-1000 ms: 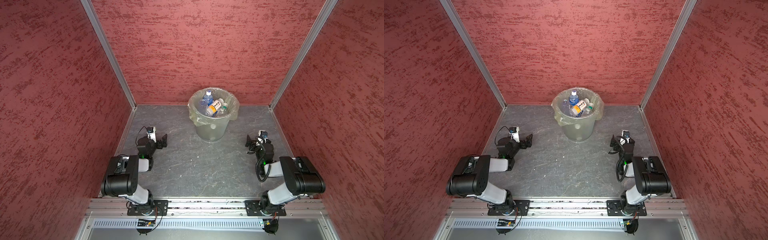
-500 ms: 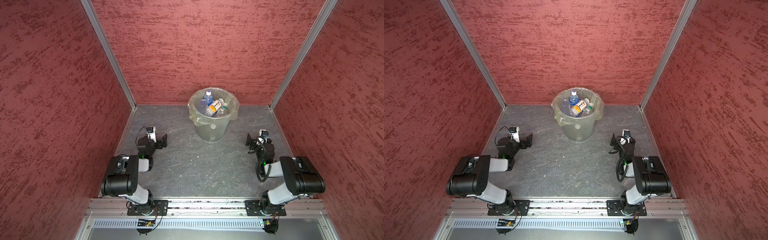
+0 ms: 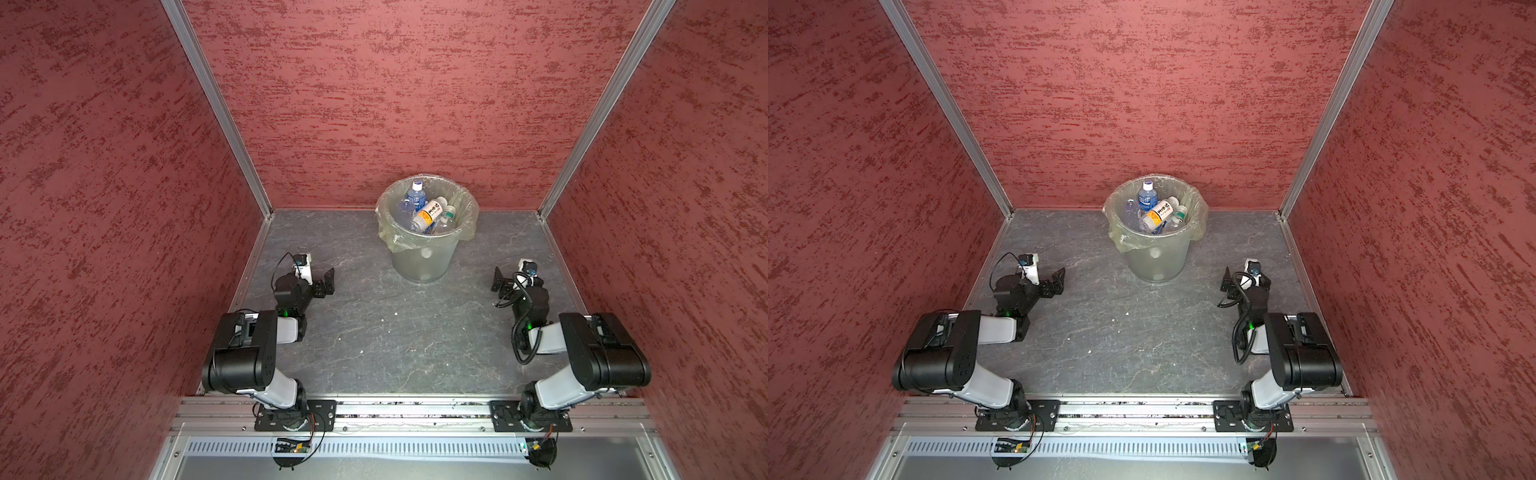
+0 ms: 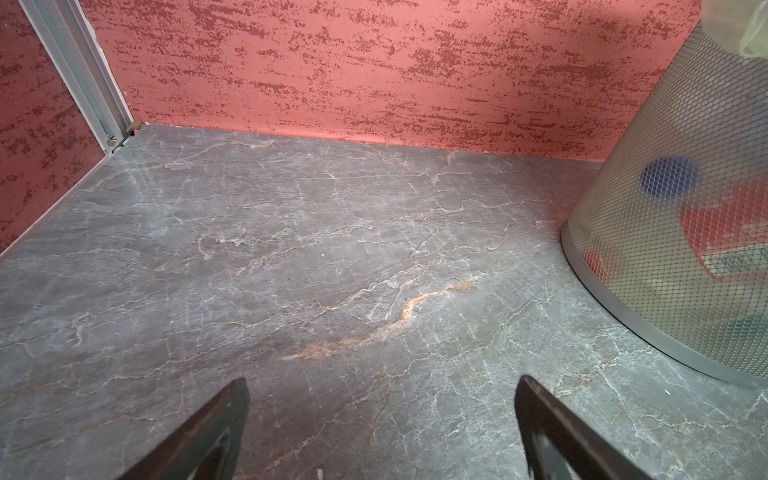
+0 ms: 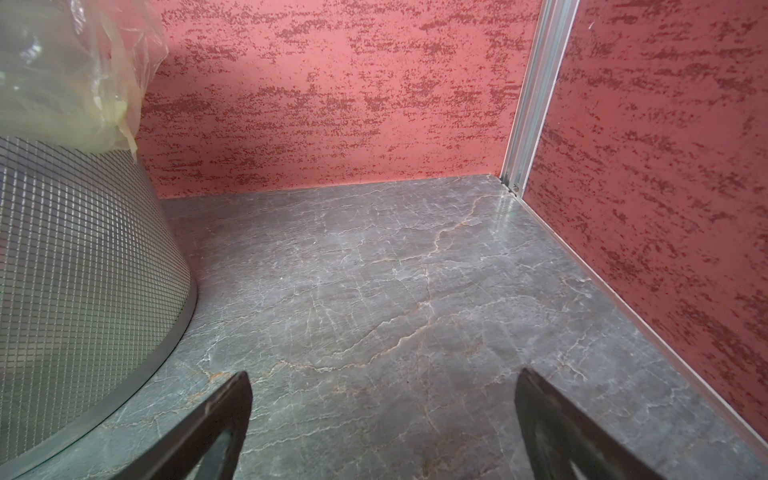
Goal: Throw the plastic bottles in the bin
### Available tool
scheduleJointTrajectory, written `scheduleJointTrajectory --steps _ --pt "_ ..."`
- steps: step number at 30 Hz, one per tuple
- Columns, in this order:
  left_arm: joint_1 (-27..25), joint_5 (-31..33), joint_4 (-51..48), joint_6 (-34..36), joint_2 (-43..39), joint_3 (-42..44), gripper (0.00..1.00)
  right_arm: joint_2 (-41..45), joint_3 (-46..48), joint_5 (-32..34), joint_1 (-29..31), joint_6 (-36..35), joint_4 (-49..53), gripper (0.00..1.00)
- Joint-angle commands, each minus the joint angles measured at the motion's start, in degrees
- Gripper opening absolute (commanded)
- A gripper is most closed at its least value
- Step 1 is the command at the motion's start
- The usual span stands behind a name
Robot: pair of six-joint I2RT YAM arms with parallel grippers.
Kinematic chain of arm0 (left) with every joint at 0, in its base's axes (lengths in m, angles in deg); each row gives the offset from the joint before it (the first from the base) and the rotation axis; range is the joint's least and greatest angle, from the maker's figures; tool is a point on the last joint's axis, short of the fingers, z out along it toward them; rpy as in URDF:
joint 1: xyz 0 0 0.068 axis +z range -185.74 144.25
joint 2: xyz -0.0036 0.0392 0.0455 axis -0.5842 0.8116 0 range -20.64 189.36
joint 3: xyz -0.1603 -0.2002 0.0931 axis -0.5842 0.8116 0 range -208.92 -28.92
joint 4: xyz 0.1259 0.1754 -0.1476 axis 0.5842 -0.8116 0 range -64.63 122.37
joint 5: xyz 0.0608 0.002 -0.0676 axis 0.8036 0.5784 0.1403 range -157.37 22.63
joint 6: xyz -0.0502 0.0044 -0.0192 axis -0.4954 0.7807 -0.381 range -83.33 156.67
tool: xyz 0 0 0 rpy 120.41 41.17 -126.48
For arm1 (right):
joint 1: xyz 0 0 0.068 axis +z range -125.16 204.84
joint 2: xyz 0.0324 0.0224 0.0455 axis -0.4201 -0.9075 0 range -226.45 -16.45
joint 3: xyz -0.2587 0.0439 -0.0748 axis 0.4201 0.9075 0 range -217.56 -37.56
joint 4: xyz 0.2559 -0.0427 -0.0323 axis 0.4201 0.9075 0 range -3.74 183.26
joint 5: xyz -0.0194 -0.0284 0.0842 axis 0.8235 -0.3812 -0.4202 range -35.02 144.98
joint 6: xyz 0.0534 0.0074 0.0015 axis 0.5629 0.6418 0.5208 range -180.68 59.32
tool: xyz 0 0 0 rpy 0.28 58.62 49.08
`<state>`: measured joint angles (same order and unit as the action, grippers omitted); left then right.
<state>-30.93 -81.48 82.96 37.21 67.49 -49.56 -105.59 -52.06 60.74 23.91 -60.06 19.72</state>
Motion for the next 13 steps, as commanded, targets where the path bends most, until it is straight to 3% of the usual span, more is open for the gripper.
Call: scheduleJointTrajectory --steps 1,13 --pt "-0.15 -0.17 1.09 0.71 -0.16 -0.85 0.99 0.21 -0.64 1.08 -0.32 0.13 -1.83 0.99" --pt "-0.11 -0.23 0.92 0.7 -0.16 -0.85 0.99 0.25 -0.67 1.06 -0.29 0.14 -1.84 0.99"
